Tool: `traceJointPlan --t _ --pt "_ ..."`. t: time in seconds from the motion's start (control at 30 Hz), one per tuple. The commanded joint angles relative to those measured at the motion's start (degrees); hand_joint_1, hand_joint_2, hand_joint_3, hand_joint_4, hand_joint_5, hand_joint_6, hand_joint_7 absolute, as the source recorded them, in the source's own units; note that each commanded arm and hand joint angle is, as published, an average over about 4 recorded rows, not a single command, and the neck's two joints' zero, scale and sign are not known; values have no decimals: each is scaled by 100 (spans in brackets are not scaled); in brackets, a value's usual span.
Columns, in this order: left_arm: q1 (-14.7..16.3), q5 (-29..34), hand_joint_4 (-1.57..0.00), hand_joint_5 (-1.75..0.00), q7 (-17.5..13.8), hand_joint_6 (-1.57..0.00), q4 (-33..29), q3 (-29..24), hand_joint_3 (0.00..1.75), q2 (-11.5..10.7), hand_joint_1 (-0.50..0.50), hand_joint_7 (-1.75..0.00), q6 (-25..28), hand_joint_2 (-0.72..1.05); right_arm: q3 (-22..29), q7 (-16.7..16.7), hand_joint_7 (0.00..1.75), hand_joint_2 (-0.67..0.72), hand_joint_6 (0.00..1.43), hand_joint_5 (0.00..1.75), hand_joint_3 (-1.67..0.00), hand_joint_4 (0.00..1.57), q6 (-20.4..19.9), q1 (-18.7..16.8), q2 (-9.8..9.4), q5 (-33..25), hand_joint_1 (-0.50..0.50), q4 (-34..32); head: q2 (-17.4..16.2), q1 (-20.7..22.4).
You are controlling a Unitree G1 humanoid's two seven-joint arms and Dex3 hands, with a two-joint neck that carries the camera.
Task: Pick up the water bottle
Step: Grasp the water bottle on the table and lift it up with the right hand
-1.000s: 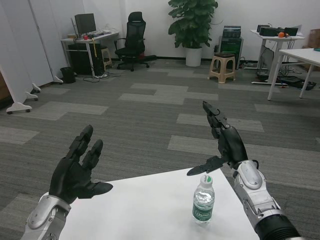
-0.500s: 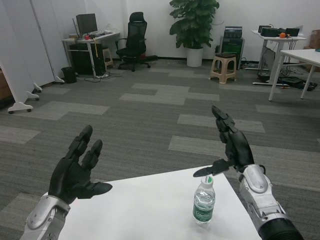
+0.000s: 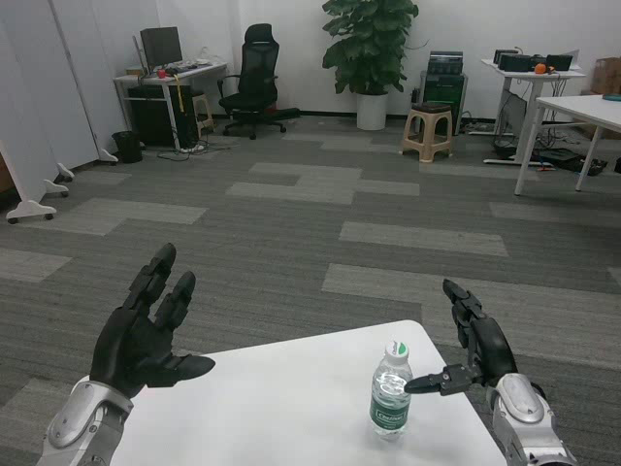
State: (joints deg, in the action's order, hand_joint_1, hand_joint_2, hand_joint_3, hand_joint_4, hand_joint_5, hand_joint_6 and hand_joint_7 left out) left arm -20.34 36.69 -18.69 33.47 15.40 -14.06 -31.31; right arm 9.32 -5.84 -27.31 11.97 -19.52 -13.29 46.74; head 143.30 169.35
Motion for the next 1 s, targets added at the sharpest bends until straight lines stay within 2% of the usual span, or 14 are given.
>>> traceJointPlan --t 0.03,0.23,0.37,0.57,0.77,1.0 --pt "-23 14 0 0 6 0 11 -10 9 -27 -50 0 -33 34 -176 -36 7 -3 3 0 -8 0 15 95 19 24 -31 551 5 -11" --pt "-36 18 0 0 6 0 11 -10 9 -27 -50 0 -33 34 -488 -36 7 -3 3 0 -8 0 15 244 45 28 -29 1126 11 -25" --pt "-32 14 0 0 6 0 11 -10 9 -27 -50 0 -33 34 -862 -31 7 3 3 0 -12 0 20 459 58 33 -29 1711 6 -36" --pt "-41 20 0 0 6 0 17 -10 9 -27 -50 0 -33 34 -1062 19 7 3 3 0 -8 0 31 673 153 48 -29 2170 -2 -40" --pt "-41 18 0 0 6 0 24 -10 9 -22 -50 0 -29 34 -1270 237 7 6 2 0 -8 0 51 996 265 59 -29 2682 4 -29" --pt "-41 16 0 0 6 0 28 -15 9 -5 -50 0 -33 34 -1424 683 7 9 1 0 -8 0 88 1503 419 94 -29 3227 48 0"
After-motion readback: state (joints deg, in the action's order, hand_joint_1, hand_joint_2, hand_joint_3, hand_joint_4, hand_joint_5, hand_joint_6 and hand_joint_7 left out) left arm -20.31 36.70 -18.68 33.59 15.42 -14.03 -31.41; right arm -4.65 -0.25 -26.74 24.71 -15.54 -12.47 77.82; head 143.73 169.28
